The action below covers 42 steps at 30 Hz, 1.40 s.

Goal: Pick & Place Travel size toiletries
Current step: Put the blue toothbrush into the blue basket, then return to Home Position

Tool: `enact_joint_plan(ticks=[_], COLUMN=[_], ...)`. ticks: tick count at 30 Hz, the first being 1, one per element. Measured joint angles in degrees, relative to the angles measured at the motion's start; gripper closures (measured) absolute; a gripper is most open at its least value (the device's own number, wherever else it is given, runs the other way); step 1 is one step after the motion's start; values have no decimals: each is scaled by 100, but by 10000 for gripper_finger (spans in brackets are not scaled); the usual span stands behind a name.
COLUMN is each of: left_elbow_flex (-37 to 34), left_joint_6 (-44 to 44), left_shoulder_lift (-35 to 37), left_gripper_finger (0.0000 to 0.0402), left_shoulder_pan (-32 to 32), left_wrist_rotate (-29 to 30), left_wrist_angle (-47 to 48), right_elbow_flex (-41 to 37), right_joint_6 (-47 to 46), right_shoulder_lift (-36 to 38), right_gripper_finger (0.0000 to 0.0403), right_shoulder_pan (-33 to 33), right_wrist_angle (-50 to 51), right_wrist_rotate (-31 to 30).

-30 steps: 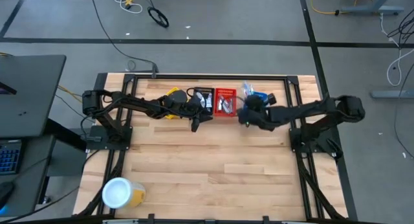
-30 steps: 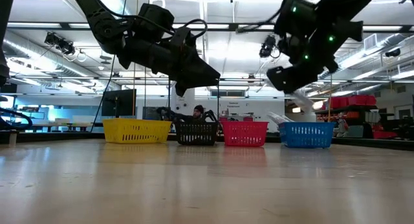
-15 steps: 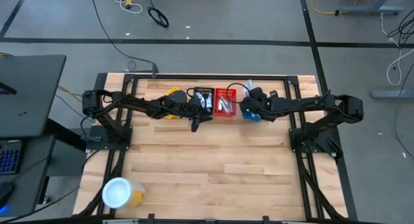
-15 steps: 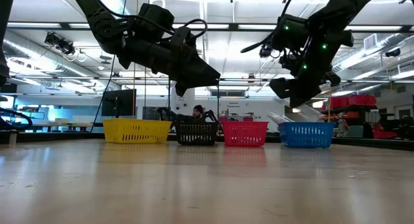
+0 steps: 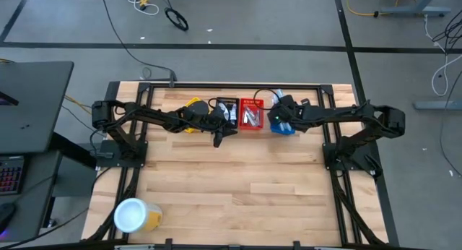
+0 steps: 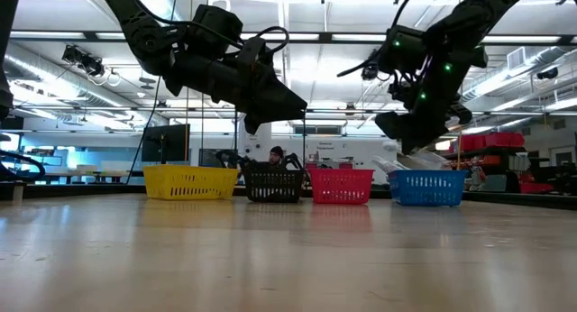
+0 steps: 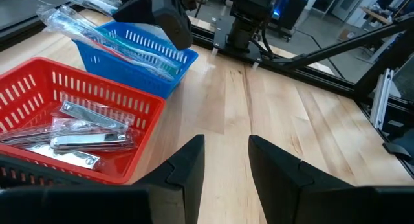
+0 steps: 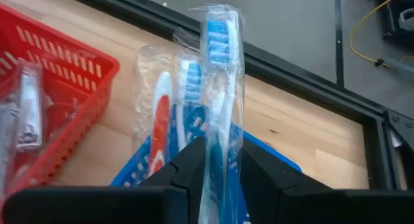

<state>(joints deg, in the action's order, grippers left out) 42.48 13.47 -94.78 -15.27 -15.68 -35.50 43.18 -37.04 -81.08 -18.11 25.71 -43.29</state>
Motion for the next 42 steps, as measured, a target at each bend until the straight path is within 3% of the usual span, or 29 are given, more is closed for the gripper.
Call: enact_joint_plan(ticks=[7,14,23,27,31,33,39,42], left_elbow_flex=[0,0,0,0,7,0,-47,-267], left_joint_6=[0,3,286,-104,-715,-1033,-1639,-1870], left_shoulder_lift=[0,0,236,866,1852,2358,3854,4658], left_gripper_finger=[274,274,278,306,357,384,382,378], left_shoulder_pan=[0,0,0,-1,28,76,132,127], left_wrist_rotate=[0,0,-403,-173,663,1058,1815,1865], left_wrist_angle=[-1,-1,192,1043,2481,3130,4357,4502], right_elbow_flex=[0,0,0,0,0,0,2,2], right_joint_6=[71,762,1201,1732,2125,2555,3633,4018], right_shoulder_lift=[0,-4,39,259,867,1286,2642,3223], right_gripper_finger=[304,304,305,335,390,396,398,398], right_shoulder_pan=[0,13,582,1092,1463,1572,1611,1667], right_wrist_angle=[-221,-251,-1769,-2085,-2076,-1986,-1261,-795], right_wrist_rotate=[135,368,2046,2096,2113,2247,4215,4506])
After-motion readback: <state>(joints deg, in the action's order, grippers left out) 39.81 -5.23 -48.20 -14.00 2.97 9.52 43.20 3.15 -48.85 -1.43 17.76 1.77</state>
